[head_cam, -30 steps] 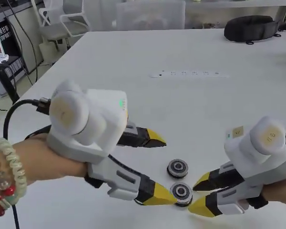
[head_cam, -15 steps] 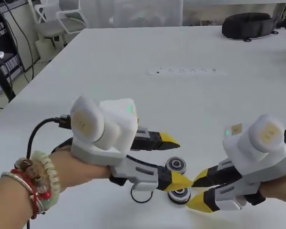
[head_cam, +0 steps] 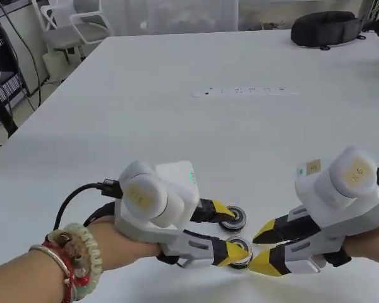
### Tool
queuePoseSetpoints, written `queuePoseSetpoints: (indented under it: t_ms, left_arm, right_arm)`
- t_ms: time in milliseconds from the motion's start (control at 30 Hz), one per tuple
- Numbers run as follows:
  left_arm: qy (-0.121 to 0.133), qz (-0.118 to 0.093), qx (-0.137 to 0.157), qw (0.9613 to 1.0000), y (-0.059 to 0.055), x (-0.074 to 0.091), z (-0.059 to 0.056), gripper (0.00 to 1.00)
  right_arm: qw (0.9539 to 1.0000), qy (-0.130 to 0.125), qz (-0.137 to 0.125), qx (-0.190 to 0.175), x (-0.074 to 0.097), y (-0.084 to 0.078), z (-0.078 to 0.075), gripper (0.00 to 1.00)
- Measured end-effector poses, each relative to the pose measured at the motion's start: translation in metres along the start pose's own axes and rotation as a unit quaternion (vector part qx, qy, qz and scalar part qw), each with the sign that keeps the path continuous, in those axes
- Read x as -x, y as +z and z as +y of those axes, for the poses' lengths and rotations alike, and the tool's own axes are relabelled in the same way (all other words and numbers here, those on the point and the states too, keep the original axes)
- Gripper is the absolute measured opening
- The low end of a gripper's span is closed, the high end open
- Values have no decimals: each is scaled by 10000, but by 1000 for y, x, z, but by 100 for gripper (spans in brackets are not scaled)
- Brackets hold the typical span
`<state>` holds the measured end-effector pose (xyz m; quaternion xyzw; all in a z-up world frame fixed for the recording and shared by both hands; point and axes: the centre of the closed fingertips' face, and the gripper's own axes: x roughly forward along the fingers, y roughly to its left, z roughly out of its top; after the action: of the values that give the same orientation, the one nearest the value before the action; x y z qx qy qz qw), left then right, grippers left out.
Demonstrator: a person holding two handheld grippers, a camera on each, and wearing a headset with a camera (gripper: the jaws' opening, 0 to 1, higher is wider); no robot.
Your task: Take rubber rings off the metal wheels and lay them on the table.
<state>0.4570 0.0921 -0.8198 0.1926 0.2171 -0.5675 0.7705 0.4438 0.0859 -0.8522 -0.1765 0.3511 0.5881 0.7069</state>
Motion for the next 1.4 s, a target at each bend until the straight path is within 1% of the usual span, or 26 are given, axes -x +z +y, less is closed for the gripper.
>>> queuePoseSetpoints:
  t_ms: [100,167,233,367,433,500,567,600,667,767,900,1167,1267,1367,1400]
  left_arm:
    - [-51,-19,95,9999,-1,-2,-3,21]
    - [-68,71,38,9999,-5,-4,-4,18]
    - [-51,162,-9,9999,-8,-4,-4,17]
    - [-130,163,19,9998,-9,-6,-8,16]
    - [-160,229,-13,9996,-12,-7,-10,16]
    - [-182,191,-10,9997,-11,-7,-10,15]
    - [-139,217,38,9997,-12,-7,-8,14]
    - [-94,209,120,9997,-13,-7,-6,14]
    - [-85,170,95,9998,-12,-6,-4,12]
    - [-97,187,40,9998,-13,-5,-5,11]
    - [-152,191,-19,9997,-13,-5,-9,8]
    - [-137,202,30,9997,-14,-4,-9,8]
    - [-138,186,51,9997,-14,-5,-10,8]
    - [-133,169,69,9997,-14,-4,-10,8]
    - [-130,167,75,9997,-14,-5,-10,8]
  right_arm:
    - [10000,2,-9,-4,0,0,0,24]
    - [10000,7,-11,-3,0,0,0,24]
    - [10000,19,-11,2,-1,0,0,24]
    - [10000,50,5,16,-2,0,2,24]
    - [10000,53,18,42,-2,0,2,24]
    - [10000,57,21,59,-2,0,3,24]
    - [10000,58,26,70,-2,0,3,24]
    - [10000,54,29,78,-2,0,3,23]
    - [9999,44,47,104,-3,-1,3,23]
    - [9999,35,55,158,-4,-1,2,22]
    - [9998,23,60,194,-4,-1,2,22]
    - [9994,9,74,340,-5,-1,3,20]
    - [9993,65,82,364,-5,-1,5,18]
    - [9992,48,88,396,-5,0,5,17]
    - [9992,27,76,384,-5,0,4,15]
